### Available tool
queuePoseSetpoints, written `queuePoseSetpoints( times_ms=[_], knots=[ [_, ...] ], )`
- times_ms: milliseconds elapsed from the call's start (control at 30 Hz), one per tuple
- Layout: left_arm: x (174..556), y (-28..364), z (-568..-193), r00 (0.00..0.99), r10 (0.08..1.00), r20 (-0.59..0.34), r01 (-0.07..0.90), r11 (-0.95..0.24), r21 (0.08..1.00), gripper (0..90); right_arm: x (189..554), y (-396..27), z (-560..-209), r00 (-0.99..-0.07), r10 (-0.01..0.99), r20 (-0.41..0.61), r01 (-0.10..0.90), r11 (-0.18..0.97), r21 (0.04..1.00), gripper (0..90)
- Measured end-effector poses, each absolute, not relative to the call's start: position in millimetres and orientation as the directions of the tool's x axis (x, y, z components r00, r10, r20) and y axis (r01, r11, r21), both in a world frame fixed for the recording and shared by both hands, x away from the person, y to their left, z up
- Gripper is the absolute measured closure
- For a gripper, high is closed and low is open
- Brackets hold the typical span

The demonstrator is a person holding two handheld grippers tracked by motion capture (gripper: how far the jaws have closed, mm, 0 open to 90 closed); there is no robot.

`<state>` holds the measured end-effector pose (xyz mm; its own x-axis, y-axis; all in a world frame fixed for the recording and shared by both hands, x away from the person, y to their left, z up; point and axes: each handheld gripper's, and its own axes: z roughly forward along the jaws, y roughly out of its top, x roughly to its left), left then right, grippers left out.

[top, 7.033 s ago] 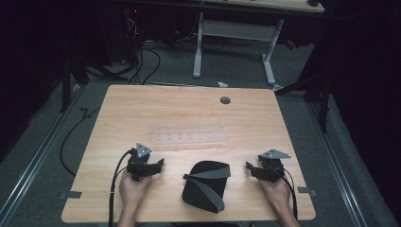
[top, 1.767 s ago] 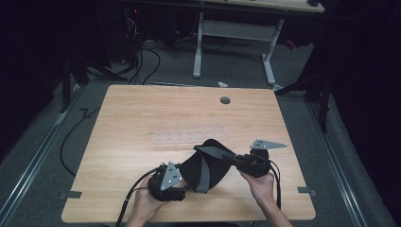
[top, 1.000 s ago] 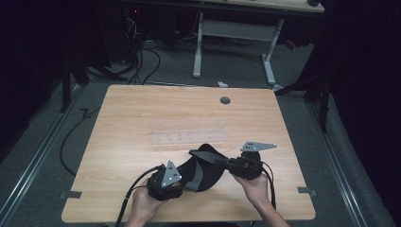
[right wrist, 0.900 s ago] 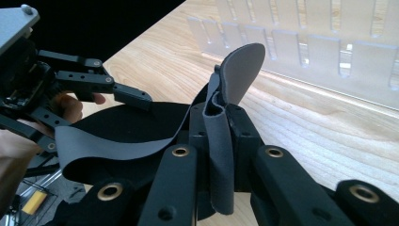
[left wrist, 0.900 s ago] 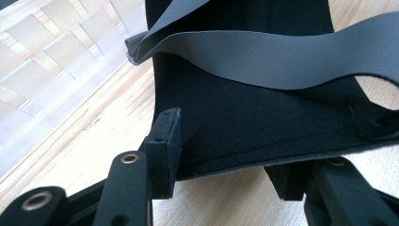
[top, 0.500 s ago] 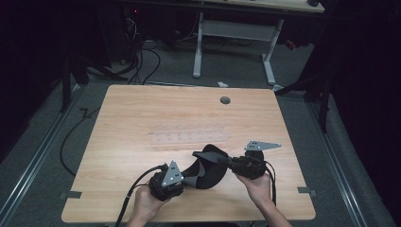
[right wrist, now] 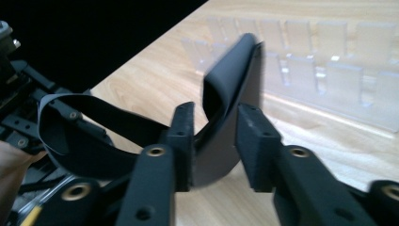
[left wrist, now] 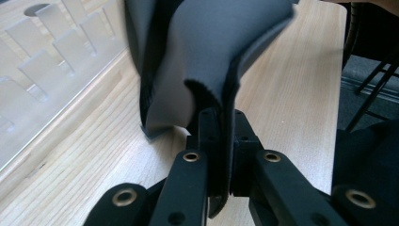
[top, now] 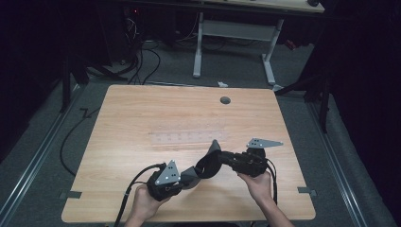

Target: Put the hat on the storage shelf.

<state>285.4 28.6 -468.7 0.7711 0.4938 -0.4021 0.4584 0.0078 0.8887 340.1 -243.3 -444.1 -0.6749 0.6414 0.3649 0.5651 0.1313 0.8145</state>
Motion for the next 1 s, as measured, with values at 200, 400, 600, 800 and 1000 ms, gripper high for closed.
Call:
queuePoseSetpoints(
  times_ms=[200, 400, 600, 800, 1000],
  knots=[
    [284, 39, -458, 0.769, 0.467, -0.438, 0.460, 0.073, 0.885, 86.9, 330, -259, -440, -0.682, 0.650, 0.334, 0.520, 0.111, 0.847, 53.6],
    [286, 47, -452, 0.750, 0.469, -0.467, 0.469, 0.122, 0.875, 86.8, 328, -279, -460, -0.622, 0.739, 0.257, 0.523, 0.147, 0.840, 47.9],
    [289, 53, -449, 0.728, 0.483, -0.487, 0.473, 0.160, 0.866, 86.8, 326, -289, -489, -0.553, 0.821, 0.144, 0.539, 0.220, 0.813, 46.9],
    [293, 60, -446, 0.706, 0.505, -0.497, 0.465, 0.199, 0.863, 86.8, 331, -294, -509, -0.487, 0.869, 0.086, 0.577, 0.247, 0.779, 44.4],
    [295, 69, -442, 0.686, 0.518, -0.511, 0.452, 0.248, 0.857, 86.8, 334, -299, -522, -0.442, 0.895, 0.051, 0.602, 0.255, 0.757, 42.4]
  ],
)
